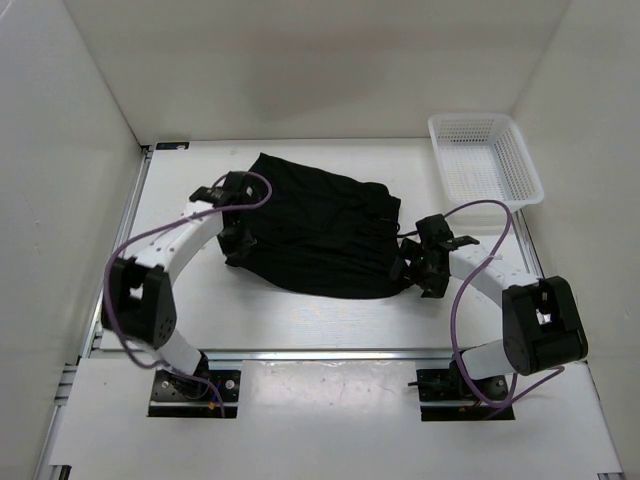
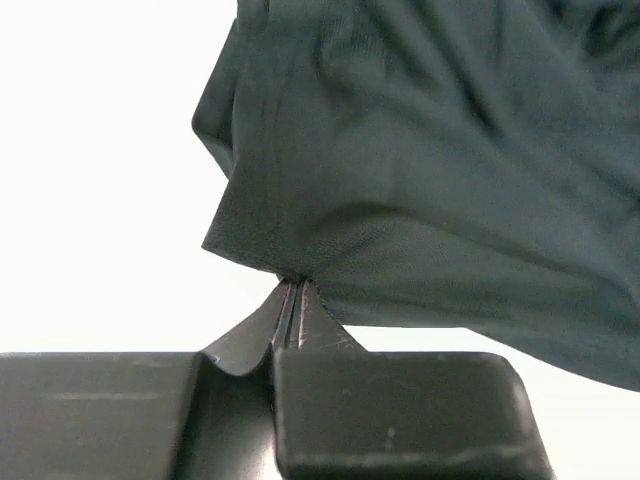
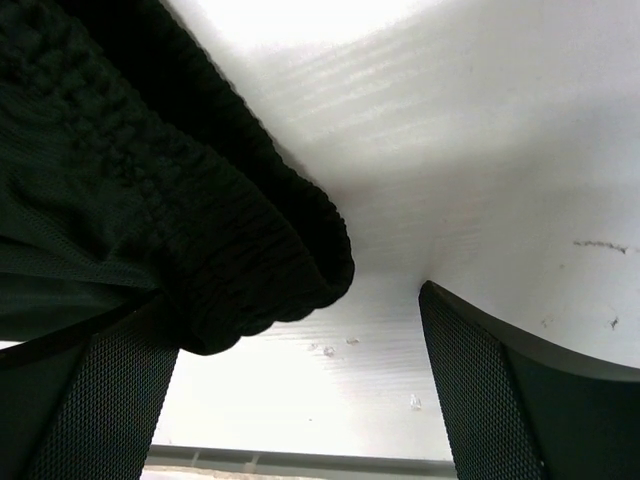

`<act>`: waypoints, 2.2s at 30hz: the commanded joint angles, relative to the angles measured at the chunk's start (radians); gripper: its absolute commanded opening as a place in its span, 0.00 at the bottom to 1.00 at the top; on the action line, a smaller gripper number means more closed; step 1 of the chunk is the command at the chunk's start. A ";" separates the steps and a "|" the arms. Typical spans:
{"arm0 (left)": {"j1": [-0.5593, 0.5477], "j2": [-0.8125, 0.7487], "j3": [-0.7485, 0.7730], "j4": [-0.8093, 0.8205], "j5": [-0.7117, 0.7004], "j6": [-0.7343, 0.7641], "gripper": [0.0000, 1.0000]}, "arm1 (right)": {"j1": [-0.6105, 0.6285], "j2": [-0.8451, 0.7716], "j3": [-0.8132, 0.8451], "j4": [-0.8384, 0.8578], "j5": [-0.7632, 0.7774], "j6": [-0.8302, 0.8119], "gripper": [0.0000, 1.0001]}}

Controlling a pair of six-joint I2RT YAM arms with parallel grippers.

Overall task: Fold and stack the shorts
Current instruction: Flatten the shorts out, then fold the shorts

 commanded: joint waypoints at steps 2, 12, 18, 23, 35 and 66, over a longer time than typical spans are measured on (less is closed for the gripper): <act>-0.061 -0.174 -0.158 -0.032 0.054 -0.082 0.10 | 0.008 -0.033 0.011 -0.062 0.020 -0.023 0.99; -0.141 -0.338 -0.376 -0.064 0.115 -0.231 0.47 | 0.008 -0.210 -0.082 -0.145 -0.008 -0.009 0.99; -0.141 -0.299 -0.332 -0.075 0.071 -0.274 0.67 | 0.008 -0.257 -0.072 -0.165 -0.007 0.023 0.99; -0.141 -0.236 -0.405 -0.012 0.134 -0.337 0.67 | 0.008 -0.228 -0.049 -0.135 -0.019 0.043 0.99; -0.141 -0.043 -0.491 0.131 0.151 -0.440 0.31 | 0.008 -0.121 -0.060 0.009 -0.099 0.129 0.58; -0.077 -0.179 -0.503 -0.016 0.109 -0.407 0.95 | 0.008 -0.366 -0.147 -0.194 -0.025 0.173 0.81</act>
